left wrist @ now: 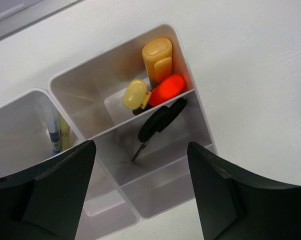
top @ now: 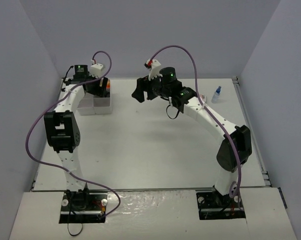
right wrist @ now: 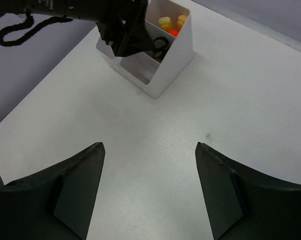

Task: Sort the stationery into containers
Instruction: Place the scissors in the storage box, then pick up the stationery from the center of the board.

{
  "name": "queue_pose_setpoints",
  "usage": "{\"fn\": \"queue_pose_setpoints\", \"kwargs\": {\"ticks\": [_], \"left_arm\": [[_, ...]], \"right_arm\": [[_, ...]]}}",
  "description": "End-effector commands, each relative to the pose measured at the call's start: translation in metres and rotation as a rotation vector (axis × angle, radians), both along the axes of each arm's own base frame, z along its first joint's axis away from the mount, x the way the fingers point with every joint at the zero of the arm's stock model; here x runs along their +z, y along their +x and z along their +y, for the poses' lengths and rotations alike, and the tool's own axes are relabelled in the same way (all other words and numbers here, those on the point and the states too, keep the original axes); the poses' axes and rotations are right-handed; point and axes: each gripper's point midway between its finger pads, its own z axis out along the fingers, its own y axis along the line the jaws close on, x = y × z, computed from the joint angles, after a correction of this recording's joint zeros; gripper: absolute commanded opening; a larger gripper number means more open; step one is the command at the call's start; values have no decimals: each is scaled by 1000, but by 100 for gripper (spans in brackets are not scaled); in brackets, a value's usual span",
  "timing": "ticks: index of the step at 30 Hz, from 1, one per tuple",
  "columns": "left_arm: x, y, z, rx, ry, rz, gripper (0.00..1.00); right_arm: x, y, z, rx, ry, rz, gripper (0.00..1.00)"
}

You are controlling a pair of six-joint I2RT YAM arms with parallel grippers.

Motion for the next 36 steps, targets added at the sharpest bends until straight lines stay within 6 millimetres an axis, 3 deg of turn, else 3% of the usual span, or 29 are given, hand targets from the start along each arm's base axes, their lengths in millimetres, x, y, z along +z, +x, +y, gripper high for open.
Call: {"fn": "queue_pose_setpoints", "kwargs": {"ticks": [1,6,13,16,22,26,29,30,31,36], "left_arm": [[123,8,4,9,7,-253,73],[162,-5,0,12,-18,-289,74],[213,-25,-18,14,-135,-333,74],[208,-38,-25,-2,-168,-302,74],[193,-51,-28,-9,-187,-250,74],[190,-50,-31,-3,-213,-225,74],[193,-51,-35,-14,-231,-214,74],[193,-53,-35,-13,-233,-210,74],[193,-56,-35,-18,-232,-203,74],[191,-71,-33,-36,-197,-183,74]], "right_arm": [[27,32,-28,-131,84,3,71],[0,57,-82,-310,43,111,71],[-27,76,-137,-494,-95,167,77],[-24,80,-168,-590,-131,171,80],[26,74,-237,-782,-174,72,87],[34,90,-324,-1011,-163,122,87],[14,102,-376,-1134,-164,197,85],[14,105,-385,-1161,-167,194,85],[18,107,-411,-1223,-155,188,87],[-16,134,-454,-1316,-215,229,93]]}}
